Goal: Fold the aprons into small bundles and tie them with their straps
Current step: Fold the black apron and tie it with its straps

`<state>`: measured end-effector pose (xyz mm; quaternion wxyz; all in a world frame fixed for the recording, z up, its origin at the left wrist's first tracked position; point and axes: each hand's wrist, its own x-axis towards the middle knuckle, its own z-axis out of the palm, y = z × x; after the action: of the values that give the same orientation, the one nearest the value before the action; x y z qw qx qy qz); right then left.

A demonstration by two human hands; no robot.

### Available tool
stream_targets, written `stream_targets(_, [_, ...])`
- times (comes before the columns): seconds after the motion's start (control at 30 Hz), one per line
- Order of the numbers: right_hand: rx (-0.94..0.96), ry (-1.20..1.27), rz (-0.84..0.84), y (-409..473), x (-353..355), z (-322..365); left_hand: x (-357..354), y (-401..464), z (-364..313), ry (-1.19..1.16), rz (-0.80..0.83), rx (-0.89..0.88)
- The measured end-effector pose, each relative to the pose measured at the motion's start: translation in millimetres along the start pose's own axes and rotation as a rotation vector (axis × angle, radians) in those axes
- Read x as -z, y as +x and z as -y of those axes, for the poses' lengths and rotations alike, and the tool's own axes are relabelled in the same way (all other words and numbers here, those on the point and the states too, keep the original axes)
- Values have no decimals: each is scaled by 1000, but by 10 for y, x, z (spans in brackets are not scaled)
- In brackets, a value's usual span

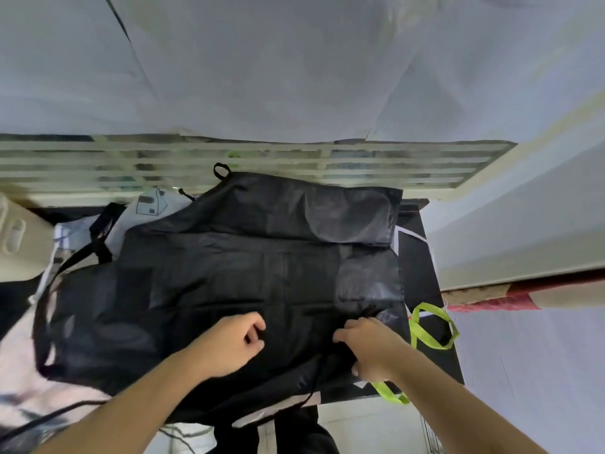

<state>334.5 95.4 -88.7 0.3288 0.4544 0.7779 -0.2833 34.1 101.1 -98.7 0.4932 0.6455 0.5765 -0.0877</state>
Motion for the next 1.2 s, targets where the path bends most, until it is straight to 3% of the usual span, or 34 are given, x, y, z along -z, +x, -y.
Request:
stream_targets(0.13, [-31,139,-246,-41,-113,-7,-219,-155,109,-84,20,110])
stream_targets(0.27, [-70,354,-361,-155,39,-33,-243,-362,-139,-213,28,21])
stream_targets(0.4, [-30,469,-433,-238,235,56,-354,-453,-546,2,-79,-48])
stream_targets(0.57, [29,564,-420,-411,380,101,-389,-401,-659,51,-315,46])
stream_targets(0.73, [-50,587,-277,-573,373,-68,-78,-444,-248,-42,-291,229])
stream_targets(0.83, [-87,530,-184,-642,390,-169,160,-482,-38,-258,-295,311])
stream_targets(1.03, [-142,458,-133,-681,364,-354,453,-701,36,-918,-433,353])
stream_targets(1.2, [-192,421,-138,-656,358,-451,559,-727,130,-1154,-610,345])
